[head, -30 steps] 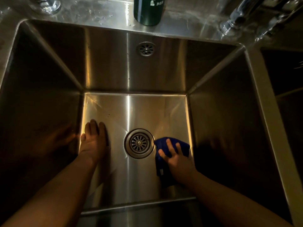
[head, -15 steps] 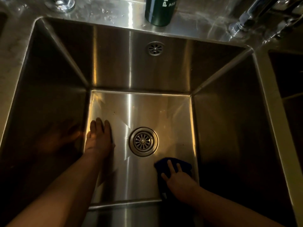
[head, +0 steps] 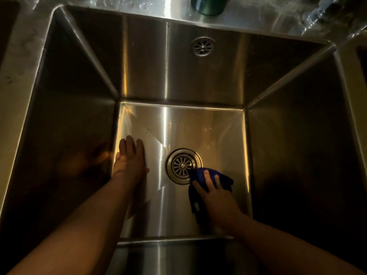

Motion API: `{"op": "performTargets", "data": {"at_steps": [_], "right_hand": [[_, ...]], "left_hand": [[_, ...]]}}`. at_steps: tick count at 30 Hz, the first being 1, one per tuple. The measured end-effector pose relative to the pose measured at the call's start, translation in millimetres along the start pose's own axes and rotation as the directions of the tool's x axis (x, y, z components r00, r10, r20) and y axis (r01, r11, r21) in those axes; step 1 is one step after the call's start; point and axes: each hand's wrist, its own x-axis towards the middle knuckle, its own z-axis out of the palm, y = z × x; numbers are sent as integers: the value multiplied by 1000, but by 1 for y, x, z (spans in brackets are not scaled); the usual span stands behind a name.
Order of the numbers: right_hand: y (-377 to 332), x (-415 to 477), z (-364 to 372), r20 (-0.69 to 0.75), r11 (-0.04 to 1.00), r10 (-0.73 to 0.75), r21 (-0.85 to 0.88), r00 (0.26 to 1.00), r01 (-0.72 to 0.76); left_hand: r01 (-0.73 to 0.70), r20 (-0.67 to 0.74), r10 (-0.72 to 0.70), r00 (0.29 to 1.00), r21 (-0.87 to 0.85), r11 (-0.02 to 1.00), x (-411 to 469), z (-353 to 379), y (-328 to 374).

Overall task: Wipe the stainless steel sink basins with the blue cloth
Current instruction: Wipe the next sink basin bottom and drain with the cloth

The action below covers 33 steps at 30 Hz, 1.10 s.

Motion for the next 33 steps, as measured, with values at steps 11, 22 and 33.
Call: {"op": "performTargets", "data": {"at_steps": [11,22,33], "right_hand": [[-35,55,-56,-9,952,-196,-241,981,188],[-33,73,-54,51,969,-131,-203,990,139],[-66,62,-65,-63,909,226,372,972,-188]], "left_hand": [[15,14,-15,1000,-16,1000,2,1,0],[23,6,-23,1000,-8,1000,-1,-1,2],[18,11,-18,1000,2,1000,2,1,0]]}}
